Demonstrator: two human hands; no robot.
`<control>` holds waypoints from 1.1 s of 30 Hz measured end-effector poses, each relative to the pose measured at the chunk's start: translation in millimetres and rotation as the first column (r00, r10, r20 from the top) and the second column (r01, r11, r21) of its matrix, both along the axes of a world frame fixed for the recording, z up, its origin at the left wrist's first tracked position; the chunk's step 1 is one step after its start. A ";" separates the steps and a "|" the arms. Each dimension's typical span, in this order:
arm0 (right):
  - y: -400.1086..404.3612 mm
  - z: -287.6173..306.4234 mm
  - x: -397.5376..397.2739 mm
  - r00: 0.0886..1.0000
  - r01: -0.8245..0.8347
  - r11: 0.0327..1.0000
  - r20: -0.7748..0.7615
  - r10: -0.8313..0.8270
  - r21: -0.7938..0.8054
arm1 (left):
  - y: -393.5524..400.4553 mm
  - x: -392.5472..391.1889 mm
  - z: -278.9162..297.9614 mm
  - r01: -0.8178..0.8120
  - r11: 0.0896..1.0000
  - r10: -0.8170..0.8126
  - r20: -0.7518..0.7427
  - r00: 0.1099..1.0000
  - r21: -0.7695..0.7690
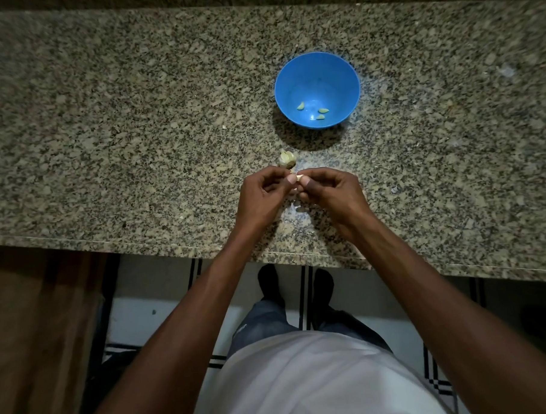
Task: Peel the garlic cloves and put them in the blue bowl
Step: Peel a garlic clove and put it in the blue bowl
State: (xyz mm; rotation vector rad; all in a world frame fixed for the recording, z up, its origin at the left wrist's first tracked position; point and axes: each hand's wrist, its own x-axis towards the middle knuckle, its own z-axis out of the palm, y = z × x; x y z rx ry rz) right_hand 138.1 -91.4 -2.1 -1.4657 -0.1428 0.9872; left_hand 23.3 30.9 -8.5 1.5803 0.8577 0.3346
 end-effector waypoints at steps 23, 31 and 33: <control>-3.8 2.2 7.1 0.995 -0.082 0.997 -0.048 0.082 0.000 | -2.2 0.3 2.8 0.087 0.993 -0.094 -0.083 0.992 -0.084; -3.4 3.5 6.0 0.997 -0.061 0.998 -0.041 0.061 -0.001 | -3.7 2.8 1.7 0.005 0.999 0.002 -0.120 0.993 0.051; -2.7 3.0 4.9 0.999 -0.052 0.998 0.007 0.052 -0.019 | -5.6 4.4 1.5 -0.002 0.997 0.013 -0.133 0.991 0.079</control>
